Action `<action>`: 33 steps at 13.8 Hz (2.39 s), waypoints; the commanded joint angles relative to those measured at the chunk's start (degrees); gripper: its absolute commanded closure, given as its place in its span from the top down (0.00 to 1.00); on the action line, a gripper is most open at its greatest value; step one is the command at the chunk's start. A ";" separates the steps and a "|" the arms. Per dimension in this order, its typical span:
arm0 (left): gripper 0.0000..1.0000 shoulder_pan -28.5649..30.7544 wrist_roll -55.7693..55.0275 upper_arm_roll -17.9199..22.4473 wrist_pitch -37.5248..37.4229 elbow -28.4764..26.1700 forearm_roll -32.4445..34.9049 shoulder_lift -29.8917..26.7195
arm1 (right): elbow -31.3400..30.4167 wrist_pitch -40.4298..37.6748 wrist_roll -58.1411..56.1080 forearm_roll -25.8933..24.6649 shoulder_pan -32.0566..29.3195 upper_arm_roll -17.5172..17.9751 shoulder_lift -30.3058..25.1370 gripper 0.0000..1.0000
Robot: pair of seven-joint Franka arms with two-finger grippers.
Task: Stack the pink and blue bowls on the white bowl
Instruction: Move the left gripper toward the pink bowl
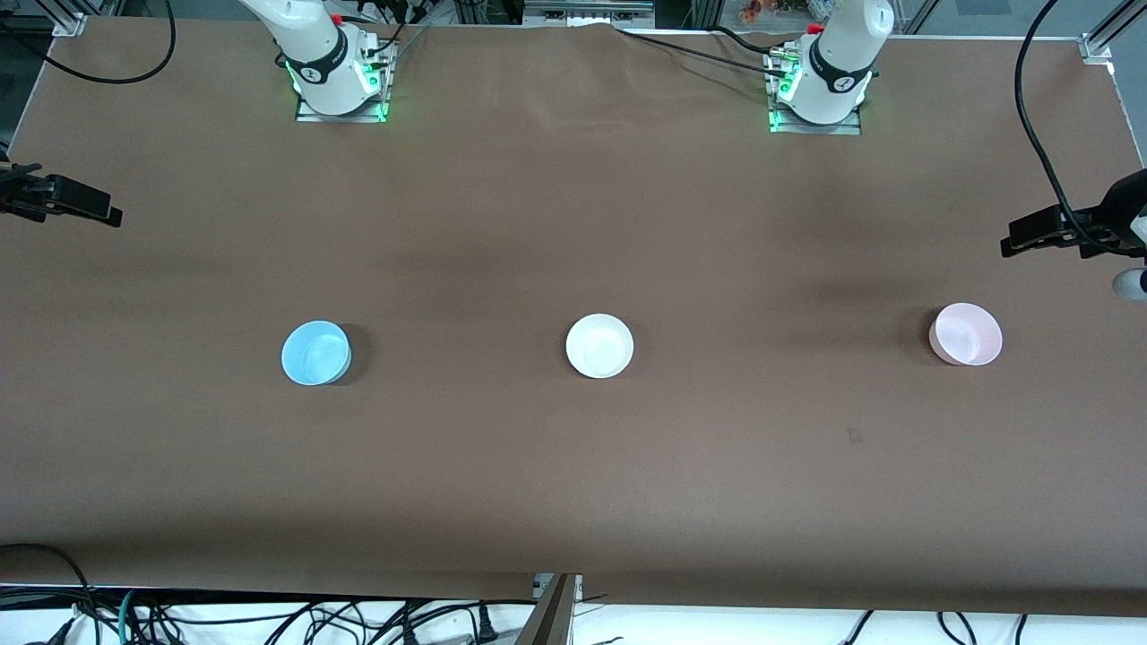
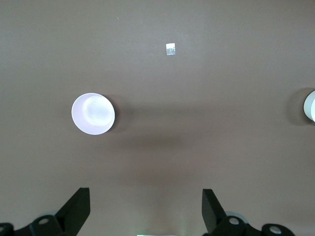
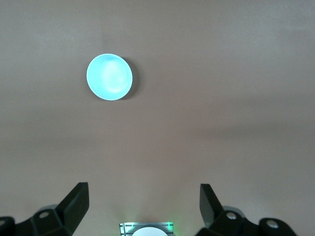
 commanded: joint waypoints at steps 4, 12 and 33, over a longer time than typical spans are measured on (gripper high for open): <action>1.00 1.26 0.61 0.15 -0.54 0.17 1.45 0.51 | 0.92 -1.00 -1.06 -0.65 -0.19 0.36 0.54 1.00; 1.00 17.60 12.98 0.16 4.88 -0.09 0.58 8.85 | 1.01 -0.38 0.17 -0.39 -0.37 0.19 0.72 0.99; 0.86 25.79 34.98 0.15 56.50 -37.88 -16.91 15.90 | 3.03 0.15 -0.36 -0.30 -0.54 0.01 2.03 0.99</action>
